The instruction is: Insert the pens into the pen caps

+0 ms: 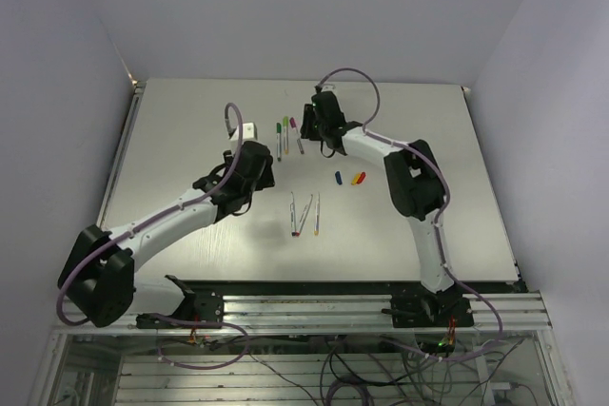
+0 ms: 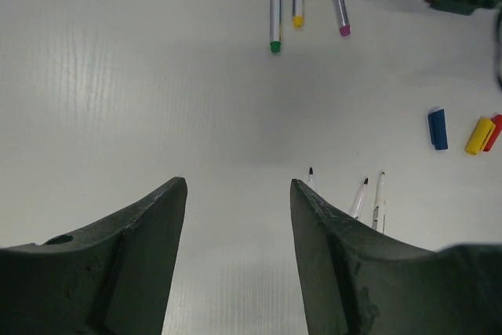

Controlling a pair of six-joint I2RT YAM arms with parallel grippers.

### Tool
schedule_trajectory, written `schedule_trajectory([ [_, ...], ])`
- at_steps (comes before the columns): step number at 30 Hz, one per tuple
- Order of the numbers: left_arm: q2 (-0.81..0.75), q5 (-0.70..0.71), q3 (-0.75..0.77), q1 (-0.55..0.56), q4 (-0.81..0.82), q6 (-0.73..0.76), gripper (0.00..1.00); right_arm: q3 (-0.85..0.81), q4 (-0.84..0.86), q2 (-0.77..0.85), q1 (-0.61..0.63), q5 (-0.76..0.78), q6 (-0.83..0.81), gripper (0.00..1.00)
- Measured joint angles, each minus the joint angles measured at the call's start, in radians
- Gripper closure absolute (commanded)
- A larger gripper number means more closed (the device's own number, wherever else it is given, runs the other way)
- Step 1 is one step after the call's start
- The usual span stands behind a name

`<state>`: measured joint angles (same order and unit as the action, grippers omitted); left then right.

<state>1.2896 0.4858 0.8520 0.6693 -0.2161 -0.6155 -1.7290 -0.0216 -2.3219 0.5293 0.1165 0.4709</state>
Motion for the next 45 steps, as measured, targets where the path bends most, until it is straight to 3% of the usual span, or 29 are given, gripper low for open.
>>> schedule_trajectory([
  [5,0.073,-0.025,0.016,0.0,0.018,0.003,0.34,0.159,0.024,0.23,-0.003,0.038,-0.039,0.61],
  [10,0.142,-0.072,0.016,0.01,0.057,0.013,0.54,0.344,0.07,0.498,-0.013,0.074,-0.047,0.62],
  [15,0.244,-0.087,0.016,0.082,0.075,0.045,0.45,0.528,0.082,0.697,-0.019,0.122,-0.048,0.64],
  [19,0.293,-0.088,0.017,0.161,0.072,0.055,0.4,0.645,0.057,0.773,-0.02,0.159,-0.049,0.65],
  [21,0.303,-0.09,0.017,0.182,0.073,0.054,0.3,0.702,0.041,0.81,-0.019,0.17,-0.047,0.66],
  [32,0.391,-0.067,0.042,0.223,0.075,0.053,0.31,0.872,0.007,0.947,-0.019,0.163,-0.029,0.67],
  [45,0.489,-0.031,0.123,0.238,0.03,0.036,0.36,0.898,-0.006,1.003,-0.019,0.153,-0.012,0.68],
])
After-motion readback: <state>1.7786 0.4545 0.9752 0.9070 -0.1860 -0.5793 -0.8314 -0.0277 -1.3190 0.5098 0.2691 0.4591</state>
